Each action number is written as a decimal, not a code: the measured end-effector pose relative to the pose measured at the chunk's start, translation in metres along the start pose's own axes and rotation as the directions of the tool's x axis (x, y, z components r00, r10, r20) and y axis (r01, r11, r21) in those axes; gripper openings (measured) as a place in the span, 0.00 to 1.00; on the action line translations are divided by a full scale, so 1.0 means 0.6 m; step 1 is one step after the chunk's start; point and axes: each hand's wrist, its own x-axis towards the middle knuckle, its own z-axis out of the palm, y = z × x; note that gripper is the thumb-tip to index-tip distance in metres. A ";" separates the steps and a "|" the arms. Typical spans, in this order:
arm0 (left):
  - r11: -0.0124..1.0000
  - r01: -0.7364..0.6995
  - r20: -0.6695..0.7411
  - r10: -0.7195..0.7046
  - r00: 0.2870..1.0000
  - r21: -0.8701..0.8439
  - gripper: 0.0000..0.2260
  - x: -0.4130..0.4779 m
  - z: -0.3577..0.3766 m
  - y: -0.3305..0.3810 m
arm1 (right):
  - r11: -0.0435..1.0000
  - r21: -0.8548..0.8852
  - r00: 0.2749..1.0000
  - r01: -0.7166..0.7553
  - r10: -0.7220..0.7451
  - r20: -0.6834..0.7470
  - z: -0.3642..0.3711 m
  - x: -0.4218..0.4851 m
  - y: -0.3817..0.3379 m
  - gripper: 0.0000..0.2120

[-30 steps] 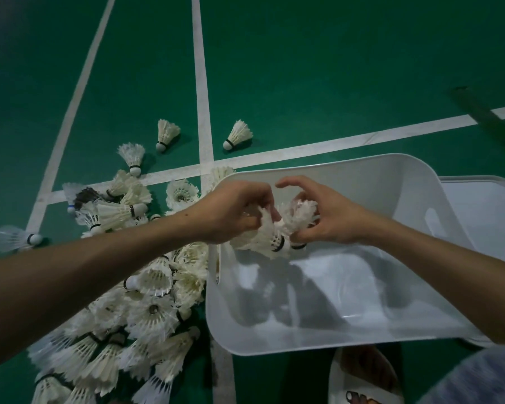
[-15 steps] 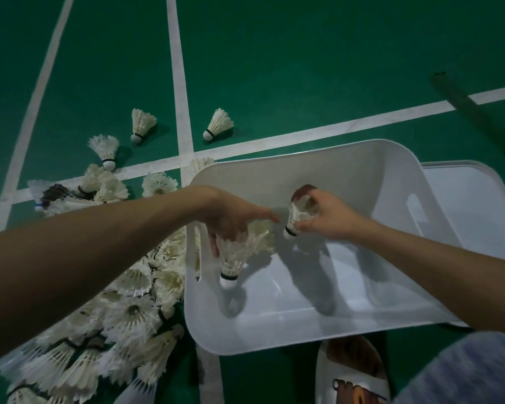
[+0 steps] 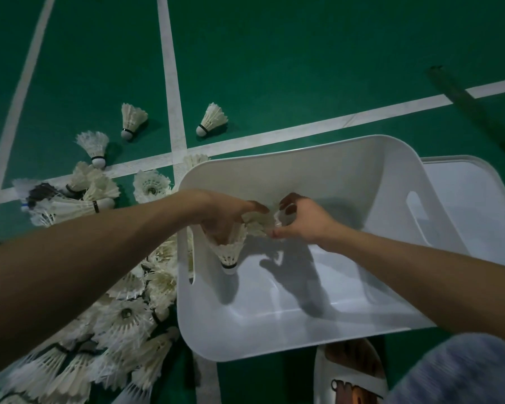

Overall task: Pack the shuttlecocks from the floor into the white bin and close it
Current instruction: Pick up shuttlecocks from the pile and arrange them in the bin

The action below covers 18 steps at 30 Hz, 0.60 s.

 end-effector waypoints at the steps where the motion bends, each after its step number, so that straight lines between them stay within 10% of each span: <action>1: 1.000 -0.004 -0.011 0.004 1.000 0.007 0.45 0.001 0.000 0.001 | 1.000 0.016 1.000 0.003 -0.003 0.031 -0.003 0.000 0.002 0.29; 18: 0.991 -0.135 -0.110 0.133 0.985 -0.011 0.41 0.007 -0.011 0.014 | 0.987 -0.139 0.996 0.080 -0.076 0.039 0.011 0.022 0.003 0.31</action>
